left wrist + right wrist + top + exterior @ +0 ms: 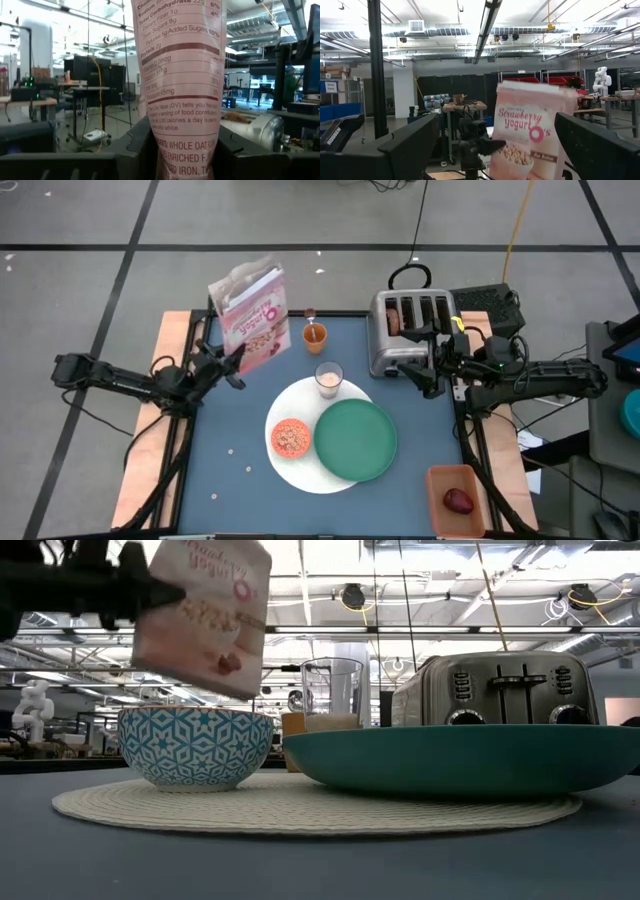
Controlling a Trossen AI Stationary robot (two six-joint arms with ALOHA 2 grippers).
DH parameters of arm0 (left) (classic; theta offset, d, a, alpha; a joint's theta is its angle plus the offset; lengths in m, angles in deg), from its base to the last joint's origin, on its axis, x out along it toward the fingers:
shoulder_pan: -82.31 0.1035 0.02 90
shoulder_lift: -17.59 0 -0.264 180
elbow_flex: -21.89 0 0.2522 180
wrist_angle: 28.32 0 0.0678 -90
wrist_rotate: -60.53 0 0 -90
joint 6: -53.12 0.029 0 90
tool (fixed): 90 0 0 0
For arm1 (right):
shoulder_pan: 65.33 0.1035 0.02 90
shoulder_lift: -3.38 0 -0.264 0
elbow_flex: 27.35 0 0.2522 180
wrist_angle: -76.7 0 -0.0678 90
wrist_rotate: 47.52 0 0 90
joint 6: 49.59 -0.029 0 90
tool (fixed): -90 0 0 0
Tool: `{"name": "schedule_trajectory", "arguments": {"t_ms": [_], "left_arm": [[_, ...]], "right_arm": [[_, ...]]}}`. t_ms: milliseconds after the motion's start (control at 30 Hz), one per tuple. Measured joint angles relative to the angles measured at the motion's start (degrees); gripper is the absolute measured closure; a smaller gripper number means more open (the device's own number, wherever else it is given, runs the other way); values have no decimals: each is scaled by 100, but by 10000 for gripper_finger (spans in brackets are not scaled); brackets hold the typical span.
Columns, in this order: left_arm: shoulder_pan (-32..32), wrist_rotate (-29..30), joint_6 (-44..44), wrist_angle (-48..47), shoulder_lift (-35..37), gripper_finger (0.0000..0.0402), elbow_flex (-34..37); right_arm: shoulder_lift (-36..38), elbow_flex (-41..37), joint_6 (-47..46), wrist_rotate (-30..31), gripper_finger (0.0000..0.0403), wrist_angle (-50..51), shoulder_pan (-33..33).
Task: Arrange a breakfast setting
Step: Pour the cereal into the orange bowl
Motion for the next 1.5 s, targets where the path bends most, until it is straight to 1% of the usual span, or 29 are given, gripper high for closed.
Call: {"name": "schedule_trajectory", "arguments": {"t_ms": [67,133,333,467,600,1033,1233,1400,1500], "left_arm": [[53,43,-140,47,5,280,178],[116,139,-161,-182,-3,280,146],[427,207,-301,-297,-87,280,144],[619,203,-648,-601,-200,280,144],[794,190,-1011,-877,-436,280,144],[1498,184,-1511,-900,-1275,280,144],[1465,188,-1616,-839,-1508,280,129],[1271,233,-1625,-936,-1512,280,127],[1189,251,-1645,-1152,-1506,280,125]], "right_arm": [[0,0,28,0,12,0,0],[-4,0,44,0,12,1,0],[-4,0,30,2,12,-2,2],[-4,0,27,2,12,1,2],[-4,0,28,2,12,1,2],[-4,-2,132,2,12,2,2],[-4,-2,132,2,12,1,2],[-4,-2,132,2,12,3,2],[-4,-2,132,2,12,3,2]]}}
